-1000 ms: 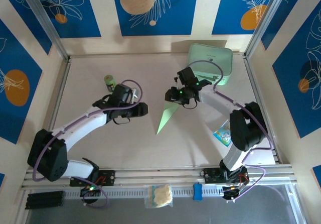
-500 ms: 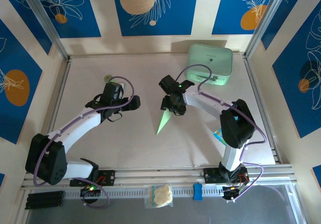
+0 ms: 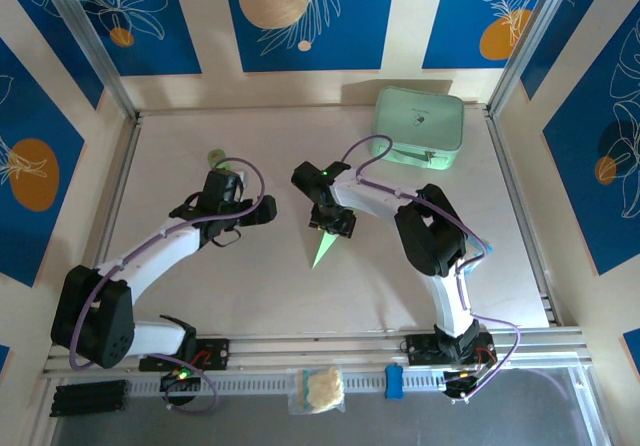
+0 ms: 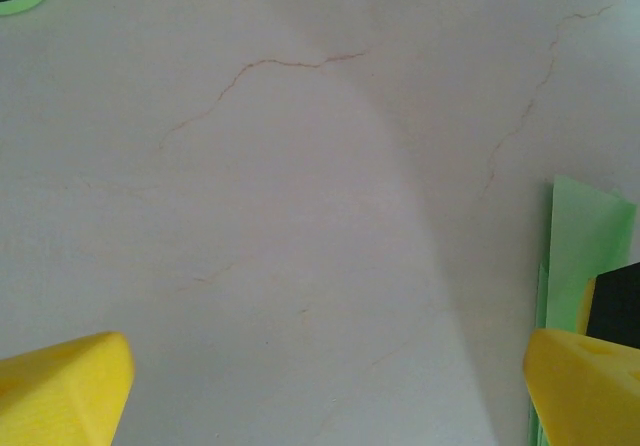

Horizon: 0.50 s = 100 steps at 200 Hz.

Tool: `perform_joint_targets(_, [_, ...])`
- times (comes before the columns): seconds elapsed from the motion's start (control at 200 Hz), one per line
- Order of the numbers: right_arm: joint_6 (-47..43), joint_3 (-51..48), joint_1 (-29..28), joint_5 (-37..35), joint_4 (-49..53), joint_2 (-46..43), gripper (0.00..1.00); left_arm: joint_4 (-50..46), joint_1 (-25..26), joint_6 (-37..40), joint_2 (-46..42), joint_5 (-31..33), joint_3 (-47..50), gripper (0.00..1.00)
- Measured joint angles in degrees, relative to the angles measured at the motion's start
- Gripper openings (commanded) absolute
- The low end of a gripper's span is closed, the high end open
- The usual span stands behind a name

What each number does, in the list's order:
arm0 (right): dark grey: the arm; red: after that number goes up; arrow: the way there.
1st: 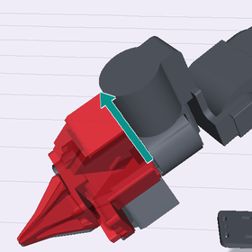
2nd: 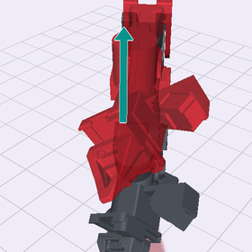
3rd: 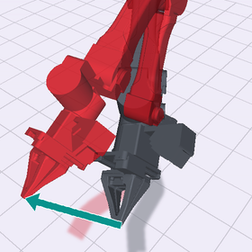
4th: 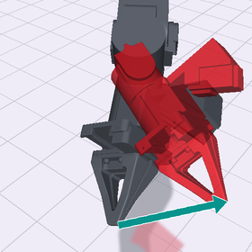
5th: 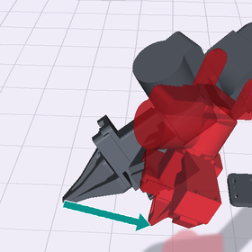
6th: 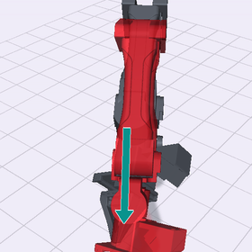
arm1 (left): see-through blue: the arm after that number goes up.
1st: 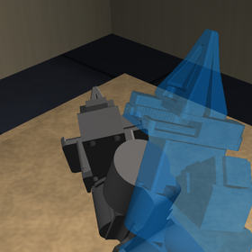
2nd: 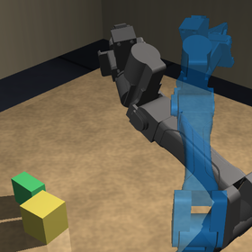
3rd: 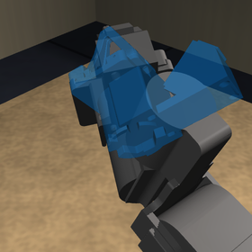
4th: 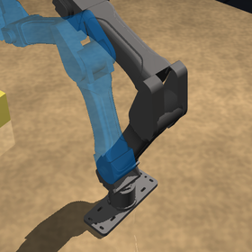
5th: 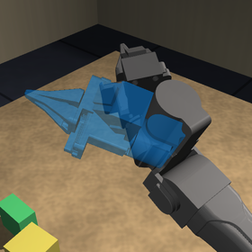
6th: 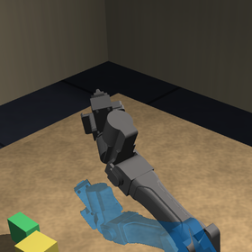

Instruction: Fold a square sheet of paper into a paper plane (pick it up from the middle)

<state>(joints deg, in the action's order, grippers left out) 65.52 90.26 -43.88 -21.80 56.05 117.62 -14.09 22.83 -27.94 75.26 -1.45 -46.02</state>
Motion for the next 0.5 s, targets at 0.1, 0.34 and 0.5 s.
perform_joint_targets(0.1, [0.57,0.0,0.0,-0.26,0.61,0.09,0.51,0.17,-0.11,0.0,0.0,-0.24,0.42,1.0])
perform_joint_targets(0.34, [1.01,0.0,0.0,-0.55,0.55,0.09,0.4,0.39,-0.24,-0.02,0.0,-1.07,0.61,0.99])
perform_joint_targets(0.5, [1.01,-0.02,0.0,-0.57,0.55,0.09,0.37,0.37,-0.37,-0.02,0.0,-1.09,0.61,0.99])
